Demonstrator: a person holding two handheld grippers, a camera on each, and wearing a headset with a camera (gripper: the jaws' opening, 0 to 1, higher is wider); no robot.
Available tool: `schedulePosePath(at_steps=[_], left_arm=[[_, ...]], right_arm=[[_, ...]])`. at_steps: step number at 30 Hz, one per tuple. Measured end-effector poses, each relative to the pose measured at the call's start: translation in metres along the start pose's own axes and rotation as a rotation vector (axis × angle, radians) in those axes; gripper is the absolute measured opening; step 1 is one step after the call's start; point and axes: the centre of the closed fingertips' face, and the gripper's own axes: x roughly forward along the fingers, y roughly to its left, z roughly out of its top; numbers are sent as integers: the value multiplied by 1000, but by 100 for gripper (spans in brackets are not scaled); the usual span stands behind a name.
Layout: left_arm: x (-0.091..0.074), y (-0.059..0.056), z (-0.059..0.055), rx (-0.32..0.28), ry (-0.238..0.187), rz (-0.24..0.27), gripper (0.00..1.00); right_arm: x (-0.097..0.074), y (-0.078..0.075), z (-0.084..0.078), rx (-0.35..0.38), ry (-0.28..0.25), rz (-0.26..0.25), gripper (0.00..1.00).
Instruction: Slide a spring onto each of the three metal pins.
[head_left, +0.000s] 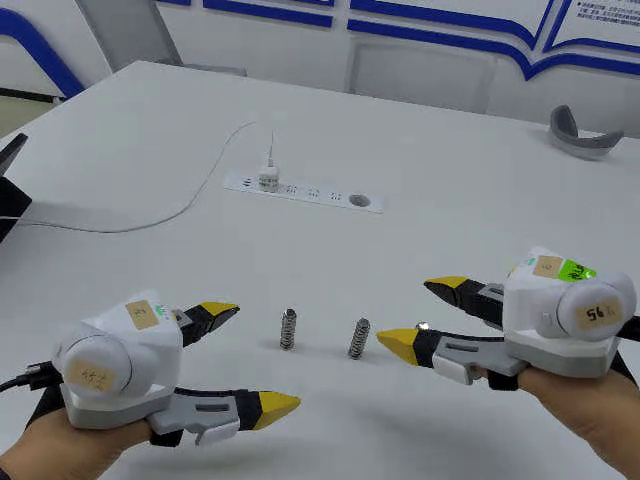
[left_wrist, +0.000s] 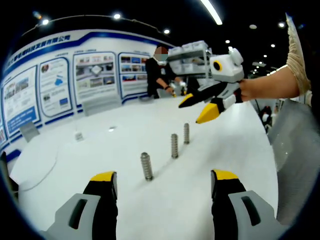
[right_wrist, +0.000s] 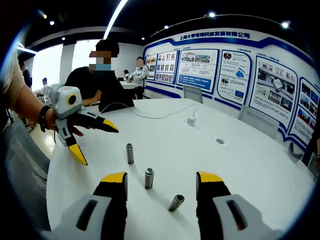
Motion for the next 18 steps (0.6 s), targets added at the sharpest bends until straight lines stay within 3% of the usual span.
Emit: schedulePosePath(at_steps=[9, 18], left_arm=[[-2, 1, -3, -1, 6, 7, 79], [-2, 0, -5, -4, 10, 9, 80]], right_arm=[[-18, -6, -23, 32, 12, -16, 62], [-28, -1, -38, 57, -6, -7, 67]])
